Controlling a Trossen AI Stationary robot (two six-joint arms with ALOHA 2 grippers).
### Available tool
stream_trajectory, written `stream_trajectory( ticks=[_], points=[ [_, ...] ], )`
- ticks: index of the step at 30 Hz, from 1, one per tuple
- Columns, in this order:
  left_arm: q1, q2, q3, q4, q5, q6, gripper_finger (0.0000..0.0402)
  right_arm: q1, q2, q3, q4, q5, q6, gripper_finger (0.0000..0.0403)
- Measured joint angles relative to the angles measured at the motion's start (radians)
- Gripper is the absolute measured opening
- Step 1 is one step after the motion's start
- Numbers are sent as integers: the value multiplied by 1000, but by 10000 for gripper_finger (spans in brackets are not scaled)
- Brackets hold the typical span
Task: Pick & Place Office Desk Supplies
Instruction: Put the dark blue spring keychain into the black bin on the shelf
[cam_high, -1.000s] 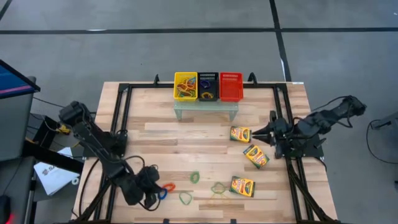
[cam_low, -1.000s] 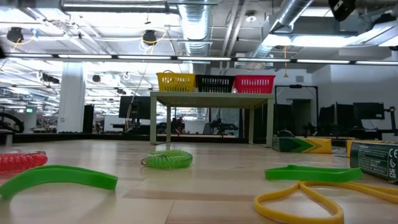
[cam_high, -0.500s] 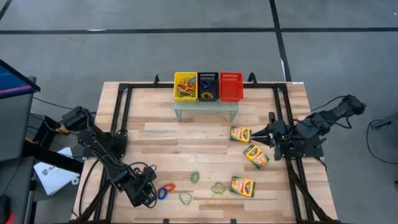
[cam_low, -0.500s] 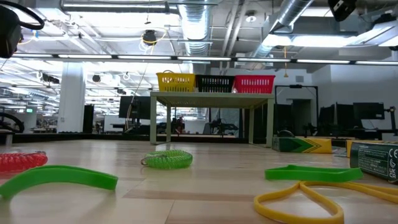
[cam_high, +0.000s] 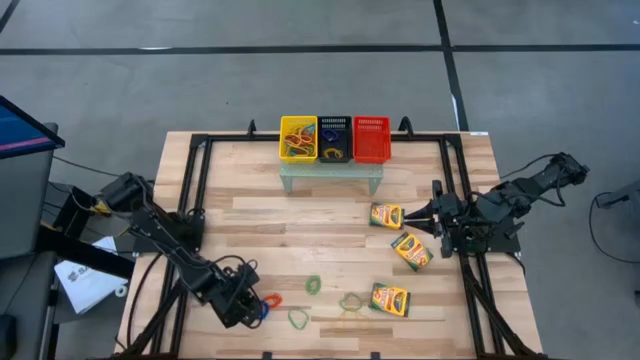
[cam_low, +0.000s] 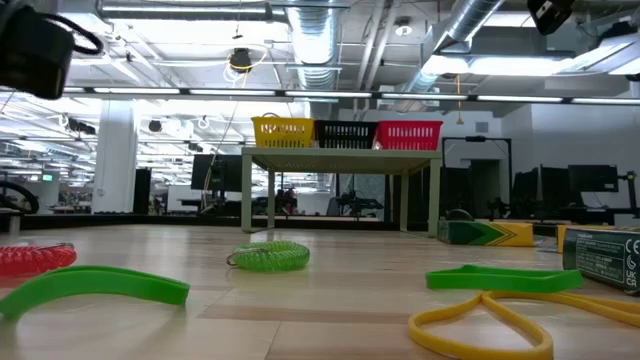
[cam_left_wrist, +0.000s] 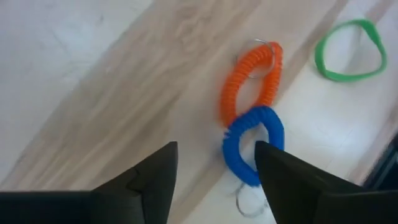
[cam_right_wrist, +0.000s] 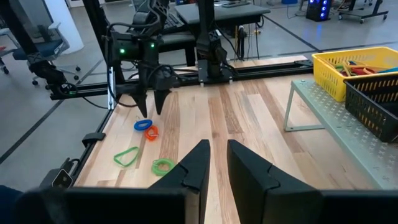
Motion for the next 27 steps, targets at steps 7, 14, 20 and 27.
stream_trajectory(
  ticks=[7, 14, 20, 27],
  points=[
    [-3, 79, 0, 110, 11, 5, 207, 0, 0, 0, -12, -3, 13, 53],
    [-3, 94, 4, 89, 46, 7, 176, 0, 0, 0, -20, -3, 16, 53],
    [4, 96, 2, 63, 61, 6, 92, 0, 0, 0, -19, -3, 17, 53],
    [5, 97, 1, 49, 64, 6, 13, 0, 0, 0, -19, -3, 17, 53]
  ],
)
